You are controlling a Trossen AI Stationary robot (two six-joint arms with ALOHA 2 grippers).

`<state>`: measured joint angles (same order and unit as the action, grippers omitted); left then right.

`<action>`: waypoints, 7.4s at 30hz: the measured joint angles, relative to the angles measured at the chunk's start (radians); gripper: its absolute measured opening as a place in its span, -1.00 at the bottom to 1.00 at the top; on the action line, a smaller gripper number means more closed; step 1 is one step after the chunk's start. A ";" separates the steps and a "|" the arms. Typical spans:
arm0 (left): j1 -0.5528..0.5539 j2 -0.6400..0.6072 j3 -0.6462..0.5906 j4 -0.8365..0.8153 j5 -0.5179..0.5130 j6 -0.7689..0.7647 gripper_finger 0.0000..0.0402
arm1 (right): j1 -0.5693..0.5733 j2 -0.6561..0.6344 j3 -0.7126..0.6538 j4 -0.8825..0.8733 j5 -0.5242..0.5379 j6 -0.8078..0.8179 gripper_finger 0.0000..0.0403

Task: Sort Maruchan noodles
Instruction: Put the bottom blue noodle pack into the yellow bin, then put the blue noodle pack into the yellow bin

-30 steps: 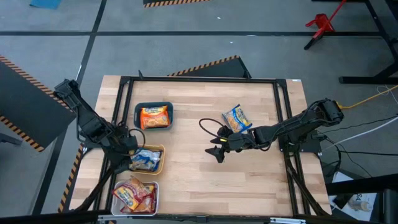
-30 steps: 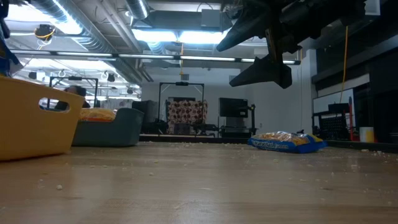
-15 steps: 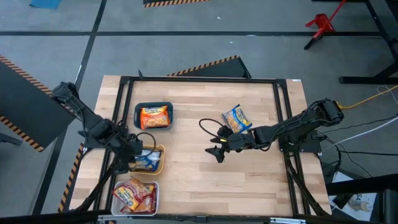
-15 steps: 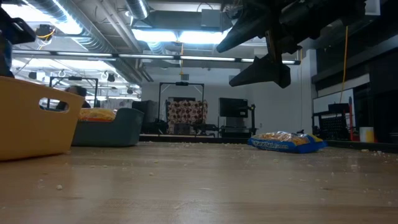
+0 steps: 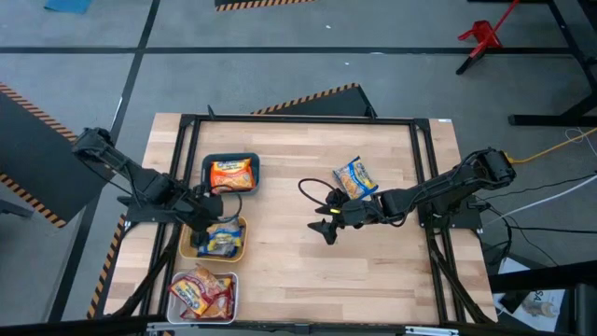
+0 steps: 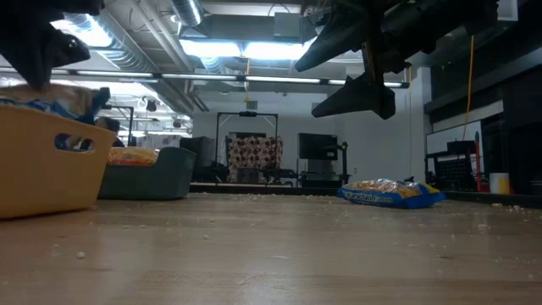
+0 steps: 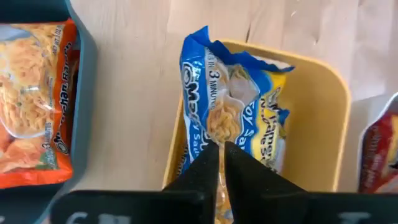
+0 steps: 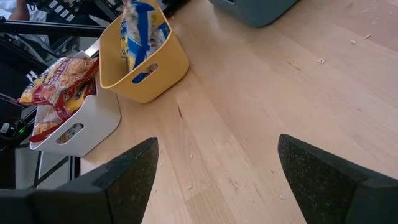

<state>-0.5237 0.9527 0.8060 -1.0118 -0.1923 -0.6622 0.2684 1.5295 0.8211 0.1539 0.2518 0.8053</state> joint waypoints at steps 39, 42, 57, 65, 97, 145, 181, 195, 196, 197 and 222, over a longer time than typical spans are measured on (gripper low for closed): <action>0.062 0.152 0.031 0.074 0.211 0.156 -0.65 | -0.001 0.000 0.000 -0.150 0.045 -0.036 0.57; 0.080 0.131 0.035 0.082 0.210 0.119 -0.59 | -0.012 0.000 0.001 -0.222 0.088 -0.049 0.57; 0.105 0.115 0.343 0.196 -0.302 0.111 -0.49 | -0.267 -0.001 0.001 -0.707 0.297 -0.103 0.57; 0.104 0.116 0.358 0.444 -0.343 0.146 -0.49 | -0.448 -0.009 0.001 -0.762 0.234 -0.263 0.57; 0.048 0.297 0.356 0.636 -0.436 0.148 -0.49 | -0.436 -0.042 0.049 -0.323 -0.421 -0.276 0.57; 0.435 0.731 0.300 0.841 -0.087 0.024 -0.49 | -0.107 -0.072 -0.260 -0.001 -0.048 0.049 0.57; 0.605 0.922 0.300 1.005 0.254 0.088 0.36 | -0.019 0.096 -0.259 0.073 0.019 0.136 0.57; 0.638 1.008 0.300 1.040 0.373 -0.025 0.41 | -0.019 0.136 -0.257 0.086 0.065 0.020 0.57; 0.638 1.021 0.300 1.055 0.385 -0.041 0.41 | -0.019 0.142 -0.255 0.090 0.069 0.019 0.57; 0.638 1.032 0.300 1.069 0.400 -0.047 0.41 | -0.019 0.149 -0.255 0.093 0.069 0.019 0.57; 0.628 1.056 0.300 1.196 0.613 -0.178 -0.14 | -0.020 0.159 -0.232 0.082 0.057 -0.061 0.57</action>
<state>0.1043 2.0090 1.1061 0.1841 0.4210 -0.8406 0.2488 1.6888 0.5892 0.2356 0.3090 0.7443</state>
